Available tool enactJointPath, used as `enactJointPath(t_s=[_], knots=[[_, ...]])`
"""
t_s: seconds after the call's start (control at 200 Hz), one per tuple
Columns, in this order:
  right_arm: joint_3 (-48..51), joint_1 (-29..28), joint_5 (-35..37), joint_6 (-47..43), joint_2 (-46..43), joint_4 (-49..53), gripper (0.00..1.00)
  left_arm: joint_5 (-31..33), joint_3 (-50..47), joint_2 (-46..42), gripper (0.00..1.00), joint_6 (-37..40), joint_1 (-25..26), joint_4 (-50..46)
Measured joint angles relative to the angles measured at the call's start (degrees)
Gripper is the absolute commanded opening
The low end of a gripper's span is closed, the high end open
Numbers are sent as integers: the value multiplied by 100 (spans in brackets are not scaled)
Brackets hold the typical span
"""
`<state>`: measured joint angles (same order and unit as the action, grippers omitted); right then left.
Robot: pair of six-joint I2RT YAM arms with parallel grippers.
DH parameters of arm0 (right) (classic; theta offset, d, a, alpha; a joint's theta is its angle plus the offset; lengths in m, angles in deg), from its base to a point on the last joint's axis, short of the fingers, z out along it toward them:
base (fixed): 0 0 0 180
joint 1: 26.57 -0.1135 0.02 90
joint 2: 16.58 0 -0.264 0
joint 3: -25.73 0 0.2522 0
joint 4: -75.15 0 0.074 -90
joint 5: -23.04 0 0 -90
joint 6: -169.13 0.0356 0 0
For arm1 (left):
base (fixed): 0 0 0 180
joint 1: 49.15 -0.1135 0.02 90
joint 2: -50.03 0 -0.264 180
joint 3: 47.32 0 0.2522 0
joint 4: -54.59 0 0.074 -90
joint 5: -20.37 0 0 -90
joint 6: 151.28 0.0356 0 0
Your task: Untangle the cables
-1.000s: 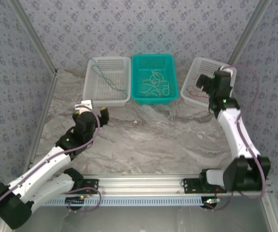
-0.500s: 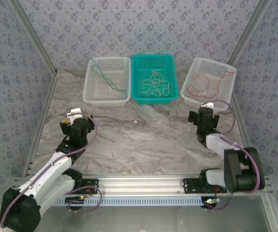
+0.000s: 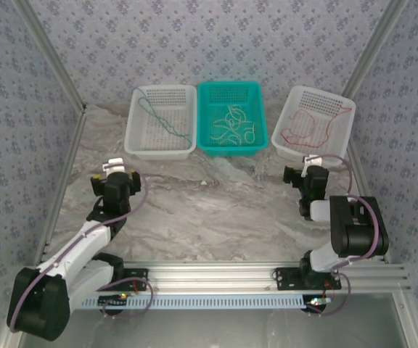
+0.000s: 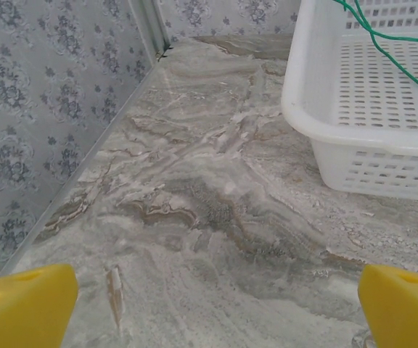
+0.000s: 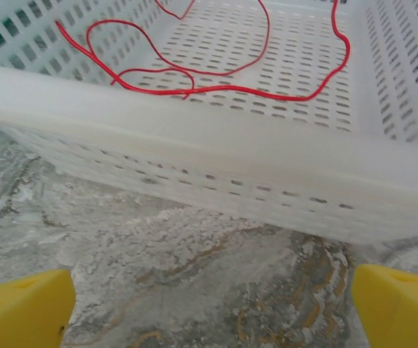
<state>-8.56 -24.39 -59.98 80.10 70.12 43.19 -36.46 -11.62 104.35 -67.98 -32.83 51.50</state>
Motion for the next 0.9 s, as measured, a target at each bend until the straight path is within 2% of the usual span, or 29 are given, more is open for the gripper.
enactJointPath(t_s=[0.245, 0.47, 0.65, 0.715, 0.899], knots=[[-9, -142, 24, -44, 0, -42, 100, -719, 11, 1255, 99, 234, -813, 879], [-13, -142, 24, -44, 0, -42, 100, -1744, 219, 2470, 99, 350, -1360, 1755], [-15, -142, 24, -44, 0, -42, 100, -2312, 404, 3176, 99, 433, -1582, 2490], [-20, -142, 24, -44, 0, -42, 100, -2490, 234, 3320, 99, 474, -1596, 3025], [-20, -142, 24, -44, 0, -42, 100, -2677, 122, 3364, 99, 474, -1617, 3270]])
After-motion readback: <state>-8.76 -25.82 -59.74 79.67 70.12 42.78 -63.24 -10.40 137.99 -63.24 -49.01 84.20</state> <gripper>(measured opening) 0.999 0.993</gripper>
